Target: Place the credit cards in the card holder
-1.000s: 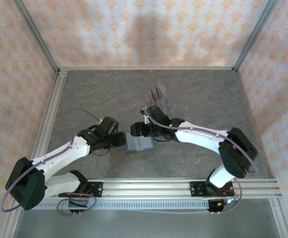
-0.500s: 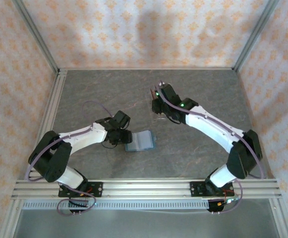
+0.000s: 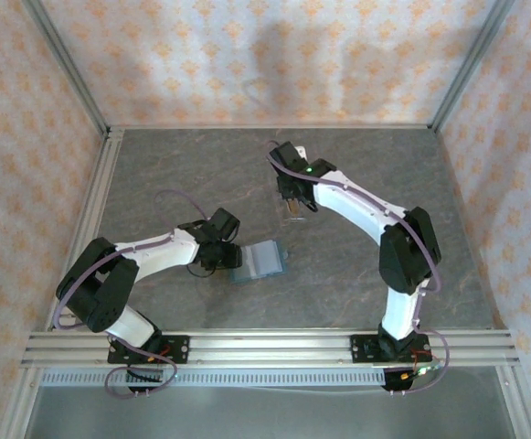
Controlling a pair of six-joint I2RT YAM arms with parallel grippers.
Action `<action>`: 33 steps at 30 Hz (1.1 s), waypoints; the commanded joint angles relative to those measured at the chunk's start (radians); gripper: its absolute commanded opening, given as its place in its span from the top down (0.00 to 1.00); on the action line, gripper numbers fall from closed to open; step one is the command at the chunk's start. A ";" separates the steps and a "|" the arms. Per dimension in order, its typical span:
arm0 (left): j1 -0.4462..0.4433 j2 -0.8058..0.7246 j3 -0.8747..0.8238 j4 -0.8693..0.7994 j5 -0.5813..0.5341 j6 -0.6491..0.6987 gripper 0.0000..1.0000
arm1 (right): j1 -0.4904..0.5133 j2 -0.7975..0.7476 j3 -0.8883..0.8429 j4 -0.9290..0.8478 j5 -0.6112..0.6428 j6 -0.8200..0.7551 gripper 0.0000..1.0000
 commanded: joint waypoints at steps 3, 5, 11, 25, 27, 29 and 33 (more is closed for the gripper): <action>0.005 0.034 -0.016 0.034 0.007 0.019 0.51 | -0.033 0.044 0.060 -0.068 0.050 -0.035 0.71; 0.005 0.032 -0.016 0.034 0.009 0.019 0.51 | -0.039 0.052 0.065 -0.069 0.041 -0.038 0.71; 0.006 0.029 -0.019 0.035 0.008 0.017 0.51 | -0.050 0.091 0.089 -0.079 0.020 -0.045 0.72; 0.006 0.017 -0.021 0.034 0.010 0.017 0.52 | -0.059 0.121 0.117 -0.106 0.008 -0.058 0.90; 0.006 0.014 -0.021 0.033 0.008 0.017 0.52 | -0.064 0.120 0.117 -0.109 -0.005 -0.057 0.90; 0.005 0.013 -0.022 0.034 0.009 0.016 0.52 | -0.066 0.118 0.120 -0.112 -0.011 -0.061 0.91; 0.005 0.012 -0.022 0.034 0.006 0.017 0.52 | -0.067 0.121 0.139 -0.130 -0.009 -0.072 0.98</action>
